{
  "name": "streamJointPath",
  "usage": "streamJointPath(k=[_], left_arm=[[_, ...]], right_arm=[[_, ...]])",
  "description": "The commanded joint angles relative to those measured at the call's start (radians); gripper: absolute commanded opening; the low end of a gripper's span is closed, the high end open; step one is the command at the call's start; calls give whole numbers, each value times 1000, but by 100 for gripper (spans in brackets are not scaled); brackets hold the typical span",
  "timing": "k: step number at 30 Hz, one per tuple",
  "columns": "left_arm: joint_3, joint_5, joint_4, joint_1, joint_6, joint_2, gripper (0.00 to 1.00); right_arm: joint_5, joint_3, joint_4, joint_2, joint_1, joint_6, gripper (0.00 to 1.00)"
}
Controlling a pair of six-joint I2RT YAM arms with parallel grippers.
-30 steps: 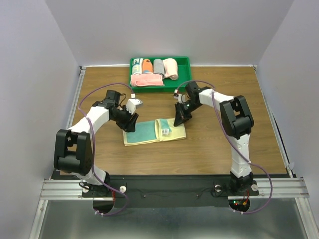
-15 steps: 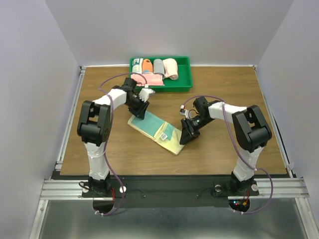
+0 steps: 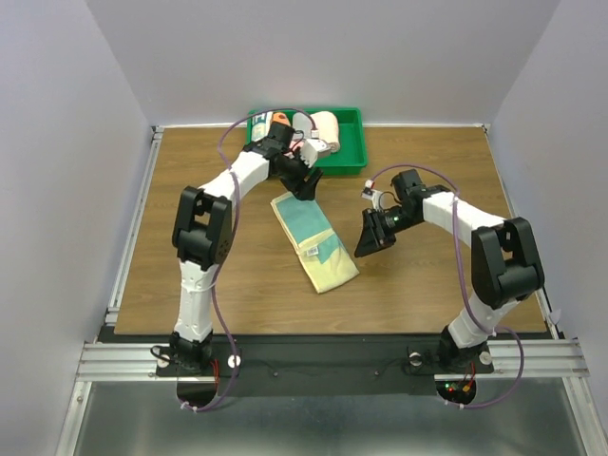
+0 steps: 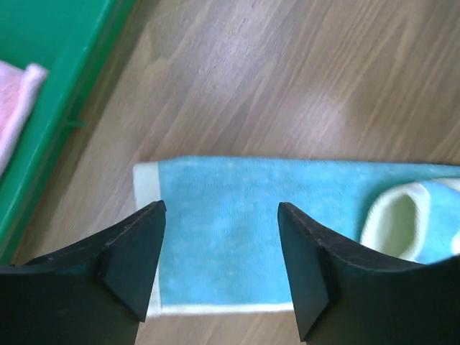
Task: Roll the towels
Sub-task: Fold the towel
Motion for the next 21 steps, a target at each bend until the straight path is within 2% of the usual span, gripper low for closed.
streamJointPath(k=[1, 4, 8, 15, 21], left_arm=[[-180, 29, 41, 16, 2, -257, 76], [-312, 136, 33, 3, 7, -357, 75], [-398, 237, 42, -40, -4, -391, 76], [-376, 283, 108, -87, -82, -294, 79], [-329, 236, 131, -133, -110, -228, 80]], right_arm=[[0, -32, 83, 57, 10, 11, 34], [-3, -39, 138, 96, 10, 34, 34], [36, -50, 180, 110, 12, 46, 40], [82, -79, 229, 111, 12, 52, 40], [89, -81, 233, 132, 21, 52, 43]])
